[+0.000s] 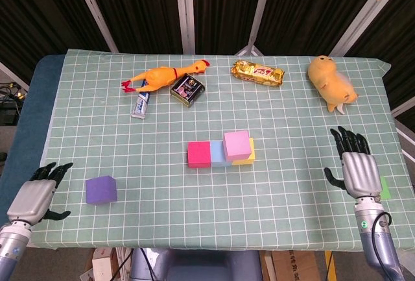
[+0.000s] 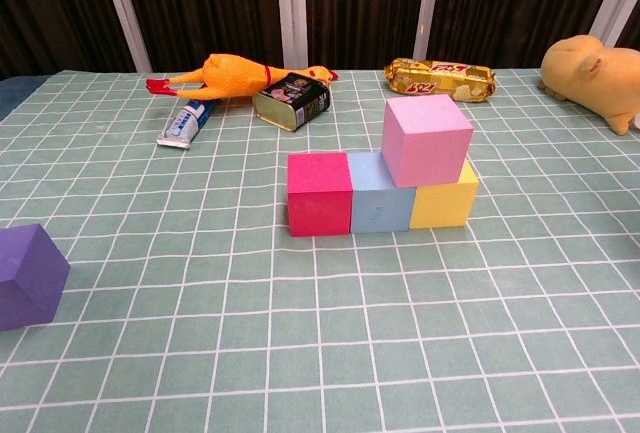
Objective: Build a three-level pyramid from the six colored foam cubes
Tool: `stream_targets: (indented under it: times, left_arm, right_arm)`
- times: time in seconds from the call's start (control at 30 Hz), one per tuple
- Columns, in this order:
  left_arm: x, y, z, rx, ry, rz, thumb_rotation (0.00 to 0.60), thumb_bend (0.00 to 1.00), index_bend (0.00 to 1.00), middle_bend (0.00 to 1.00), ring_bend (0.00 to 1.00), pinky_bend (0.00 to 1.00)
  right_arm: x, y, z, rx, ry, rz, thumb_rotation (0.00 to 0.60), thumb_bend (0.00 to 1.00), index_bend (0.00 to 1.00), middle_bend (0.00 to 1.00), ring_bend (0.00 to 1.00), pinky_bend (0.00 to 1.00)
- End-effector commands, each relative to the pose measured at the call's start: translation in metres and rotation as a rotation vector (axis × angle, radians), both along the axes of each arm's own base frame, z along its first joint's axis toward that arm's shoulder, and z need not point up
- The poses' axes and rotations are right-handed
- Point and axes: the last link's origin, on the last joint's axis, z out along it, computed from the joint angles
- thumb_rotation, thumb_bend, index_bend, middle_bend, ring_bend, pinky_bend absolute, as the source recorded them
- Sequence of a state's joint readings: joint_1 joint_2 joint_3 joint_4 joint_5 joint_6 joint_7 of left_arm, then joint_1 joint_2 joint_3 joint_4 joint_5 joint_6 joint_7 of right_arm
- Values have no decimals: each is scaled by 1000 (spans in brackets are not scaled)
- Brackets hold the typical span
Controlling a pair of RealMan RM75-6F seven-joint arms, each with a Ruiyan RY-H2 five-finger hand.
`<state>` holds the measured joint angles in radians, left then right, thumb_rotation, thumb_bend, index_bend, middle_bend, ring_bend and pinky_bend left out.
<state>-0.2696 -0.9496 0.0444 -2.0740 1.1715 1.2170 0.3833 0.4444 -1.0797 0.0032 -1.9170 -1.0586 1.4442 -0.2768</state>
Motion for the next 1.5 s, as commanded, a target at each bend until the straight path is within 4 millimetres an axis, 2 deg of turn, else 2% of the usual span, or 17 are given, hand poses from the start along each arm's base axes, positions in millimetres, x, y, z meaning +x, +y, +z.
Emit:
stream_targets:
  times: [0.03,0.43,0.57,0.73,1.0,1.3,1.37,1.47,1.5]
  left_arm:
    - [0,3,-11,-13,9,0,600,48,0,132,21,86]
    - [1,15,-43,-34,10,29,600,59,0,155,22,88]
    - [3,21,-50,-40,-5,32,600,106,0,180,33,95]
    - [7,28,-60,-45,-24,28,600,234,6,219,44,107]
    - [6,33,-70,-59,-24,36,600,296,33,272,55,113]
    - [6,34,-71,-55,-23,31,600,323,58,325,69,121]
    - [12,35,-67,-40,-37,10,600,323,58,326,69,121]
    - [39,45,-46,16,-85,-60,600,322,58,326,69,121]
    - [42,47,-44,18,-89,-64,600,322,58,326,69,121]
  right_arm:
    - [1,0,1,0,-8,1,600,365,0,0,0,0]
    - [0,2,6,0,-39,-2,600,364,0,0,0,0]
    - [0,2,7,-2,-42,-3,600,364,0,0,0,0]
    - [1,2,6,3,-44,0,600,365,0,0,0,0]
    - [3,3,7,0,-47,8,600,365,0,0,0,0]
    - [4,4,6,2,-53,10,600,364,0,0,0,0]
    - [5,4,6,1,-57,12,600,364,0,0,0,0]
    - [5,4,5,1,-57,14,600,364,0,0,0,0]
    - [5,4,6,1,-57,14,600,364,0,0,0,0]
